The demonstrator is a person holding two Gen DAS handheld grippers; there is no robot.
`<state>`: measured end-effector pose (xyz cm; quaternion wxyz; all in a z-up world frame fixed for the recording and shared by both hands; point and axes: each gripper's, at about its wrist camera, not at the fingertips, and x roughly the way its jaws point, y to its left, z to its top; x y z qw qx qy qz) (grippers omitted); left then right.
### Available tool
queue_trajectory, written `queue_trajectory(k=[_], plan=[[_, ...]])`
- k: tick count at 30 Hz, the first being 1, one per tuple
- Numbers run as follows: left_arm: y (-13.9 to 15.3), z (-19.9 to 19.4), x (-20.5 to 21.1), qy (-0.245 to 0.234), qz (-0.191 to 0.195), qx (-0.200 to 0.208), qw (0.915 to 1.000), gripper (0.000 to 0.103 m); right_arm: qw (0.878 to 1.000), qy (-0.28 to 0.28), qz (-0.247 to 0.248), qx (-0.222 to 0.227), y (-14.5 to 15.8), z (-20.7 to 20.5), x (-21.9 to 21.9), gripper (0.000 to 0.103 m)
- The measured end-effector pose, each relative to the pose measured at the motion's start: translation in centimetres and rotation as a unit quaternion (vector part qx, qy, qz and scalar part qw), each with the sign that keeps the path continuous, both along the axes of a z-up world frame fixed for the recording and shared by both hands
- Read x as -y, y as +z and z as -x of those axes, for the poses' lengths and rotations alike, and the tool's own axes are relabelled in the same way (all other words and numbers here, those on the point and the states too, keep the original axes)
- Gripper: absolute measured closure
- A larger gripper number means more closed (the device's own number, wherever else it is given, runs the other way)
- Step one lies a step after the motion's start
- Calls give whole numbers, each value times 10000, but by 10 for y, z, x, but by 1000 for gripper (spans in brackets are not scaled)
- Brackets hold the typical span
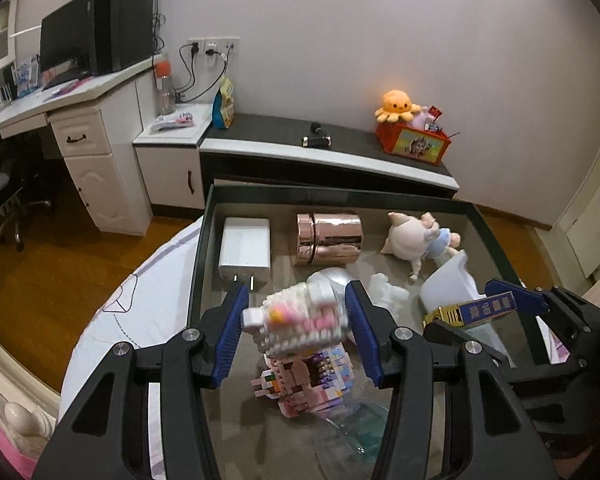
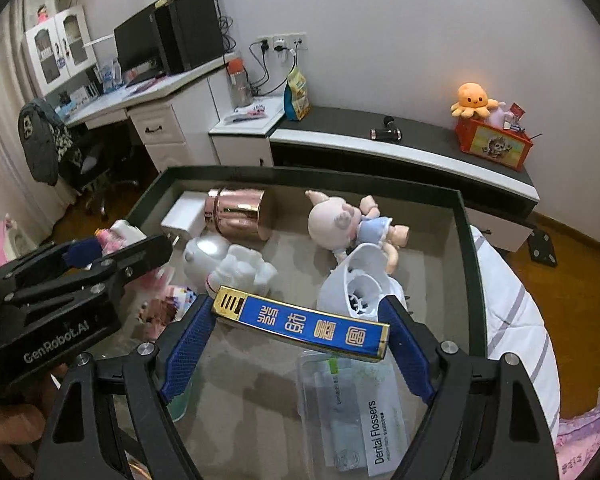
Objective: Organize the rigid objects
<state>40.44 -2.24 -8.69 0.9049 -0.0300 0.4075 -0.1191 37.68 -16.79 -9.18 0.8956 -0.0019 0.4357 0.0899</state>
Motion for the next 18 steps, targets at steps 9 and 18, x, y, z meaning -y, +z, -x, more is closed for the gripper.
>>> queue_trajectory(k=[9,18], plan=[[20,24,-6,246,-141,492,9984,1,9999,-87,35,52,6,8,3,0],[56,71,-20,486,-189,925,9943,0,9984,-508,-56,251,26,32,20,0]])
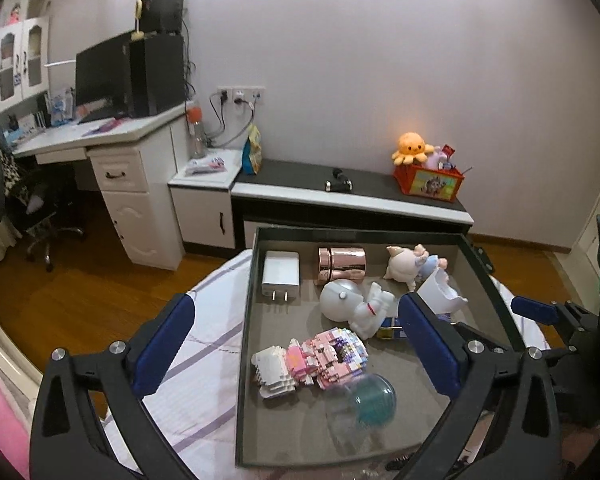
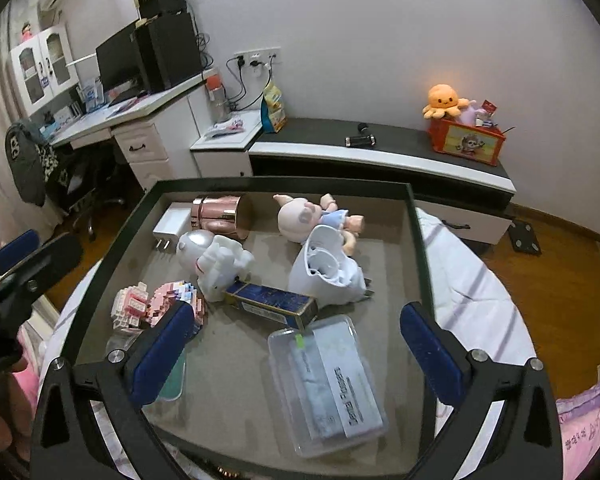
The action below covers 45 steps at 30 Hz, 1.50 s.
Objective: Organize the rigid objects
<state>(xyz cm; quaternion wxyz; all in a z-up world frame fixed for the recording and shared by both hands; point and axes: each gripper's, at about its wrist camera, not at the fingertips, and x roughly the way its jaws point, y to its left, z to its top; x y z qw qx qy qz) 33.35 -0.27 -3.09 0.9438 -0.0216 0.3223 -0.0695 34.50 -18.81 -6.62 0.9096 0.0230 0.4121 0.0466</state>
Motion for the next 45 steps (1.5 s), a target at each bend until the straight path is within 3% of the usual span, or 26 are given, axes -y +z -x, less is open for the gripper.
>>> queue_trajectory(k=[7,21,30,35,45], plan=[[31,43,-1,54,-103,352,9993,0,9986,-214,-169,447,29,37,11,0],[71,154,-11,209,-21,1042,9943,0,9870,-192,-311,1568,95,156,17,0],[69,217,-15,405,-26,1195,9920,0,9767,-112,-87,2143,112,236,13,0],[61,245,-17,483,76,1196,9916,0,9732,-2,-261,2286,114,268,13,0],[49,263,-13,495,-110,1070,9930,0,9736,7,-272,2266,110,280,12,0]])
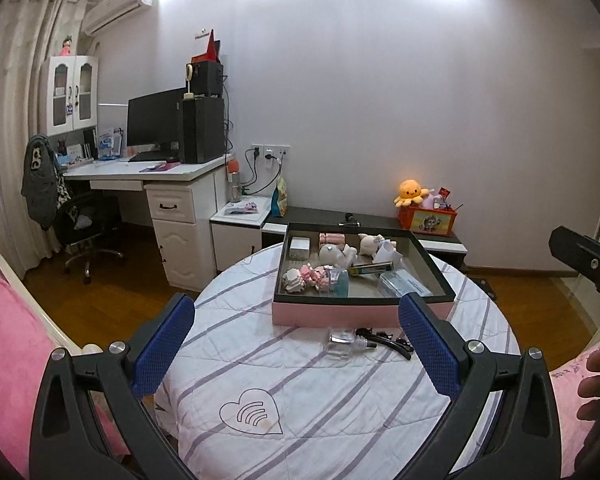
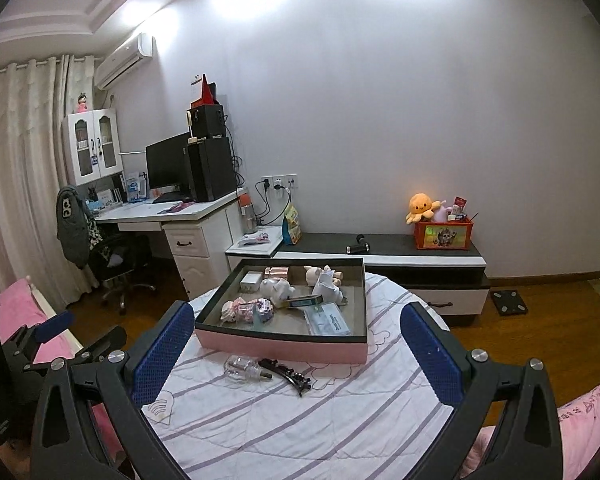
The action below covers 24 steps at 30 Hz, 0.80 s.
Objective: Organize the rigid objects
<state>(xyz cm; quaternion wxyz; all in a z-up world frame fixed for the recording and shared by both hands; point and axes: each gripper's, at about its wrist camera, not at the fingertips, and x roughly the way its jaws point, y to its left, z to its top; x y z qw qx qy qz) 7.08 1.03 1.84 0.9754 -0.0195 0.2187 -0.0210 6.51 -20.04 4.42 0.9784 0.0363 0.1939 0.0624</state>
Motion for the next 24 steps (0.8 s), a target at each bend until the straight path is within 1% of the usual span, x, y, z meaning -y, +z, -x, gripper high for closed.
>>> queue_trajectory(k=[11,16,20,24], plan=[[3,0,4,13,-34,28,10000,0,9997,-205,11,-158,-11,-8,6,0],[0,-3,4,6,-23,-41,10000,0,9992,-274,53,-279,-18,-17,10,0],[-10,-14,4,-58,-3,-233,9997,0,9986,-290,80,-445,-28,-26,12,0],[-34,-33,10,-178,-44,-549,9983,0,9968,-269,129,-737,-44,-42,13,0]])
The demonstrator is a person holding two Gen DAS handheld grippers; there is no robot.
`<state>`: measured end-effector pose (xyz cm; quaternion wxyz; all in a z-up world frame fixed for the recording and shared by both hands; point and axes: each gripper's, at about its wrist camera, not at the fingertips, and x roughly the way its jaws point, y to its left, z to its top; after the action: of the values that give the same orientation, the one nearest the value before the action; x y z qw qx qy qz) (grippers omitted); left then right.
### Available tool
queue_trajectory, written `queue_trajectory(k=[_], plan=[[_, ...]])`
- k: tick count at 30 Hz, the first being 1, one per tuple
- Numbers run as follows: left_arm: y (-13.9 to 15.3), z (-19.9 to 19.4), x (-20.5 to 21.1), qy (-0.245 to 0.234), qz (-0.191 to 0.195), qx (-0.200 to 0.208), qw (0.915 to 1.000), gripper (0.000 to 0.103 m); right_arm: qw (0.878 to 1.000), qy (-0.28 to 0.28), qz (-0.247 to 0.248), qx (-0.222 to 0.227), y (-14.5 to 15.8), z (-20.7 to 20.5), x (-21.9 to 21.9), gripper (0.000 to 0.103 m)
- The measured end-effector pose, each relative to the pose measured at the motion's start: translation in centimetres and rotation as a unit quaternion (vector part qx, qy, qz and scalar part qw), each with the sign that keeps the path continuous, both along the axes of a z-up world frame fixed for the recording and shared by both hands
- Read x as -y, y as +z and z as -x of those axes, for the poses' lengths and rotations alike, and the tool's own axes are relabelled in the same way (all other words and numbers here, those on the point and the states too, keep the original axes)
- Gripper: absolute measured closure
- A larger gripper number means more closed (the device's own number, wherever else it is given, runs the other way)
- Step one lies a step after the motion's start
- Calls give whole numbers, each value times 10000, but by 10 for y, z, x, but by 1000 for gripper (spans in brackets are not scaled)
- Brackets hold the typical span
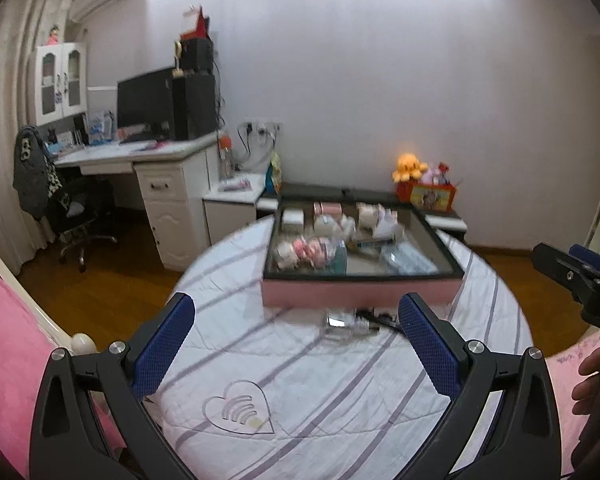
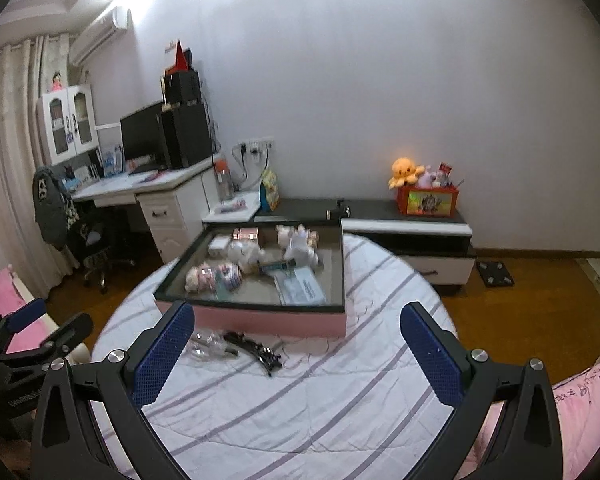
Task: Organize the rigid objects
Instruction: 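Grasp the clear glass bottle with the left tool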
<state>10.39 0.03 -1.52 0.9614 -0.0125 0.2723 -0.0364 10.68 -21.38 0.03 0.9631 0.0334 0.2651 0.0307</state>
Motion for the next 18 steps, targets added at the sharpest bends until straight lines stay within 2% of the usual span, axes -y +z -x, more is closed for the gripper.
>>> queue_trajectory(k=[11,14,18], plan=[[-81,-73,35,-491,-96,-1052,9932,0,9908,182,76,-1337,-85,-63,6,0],[-97,-92,48,-678,-144,-1307,9890,0,9877,185,38,-1555,-100,-73,11,0],[-114,-113,55,-771,-22,-1600,9841,0,9856,193,14,-1680,-108,-82,15,0]])
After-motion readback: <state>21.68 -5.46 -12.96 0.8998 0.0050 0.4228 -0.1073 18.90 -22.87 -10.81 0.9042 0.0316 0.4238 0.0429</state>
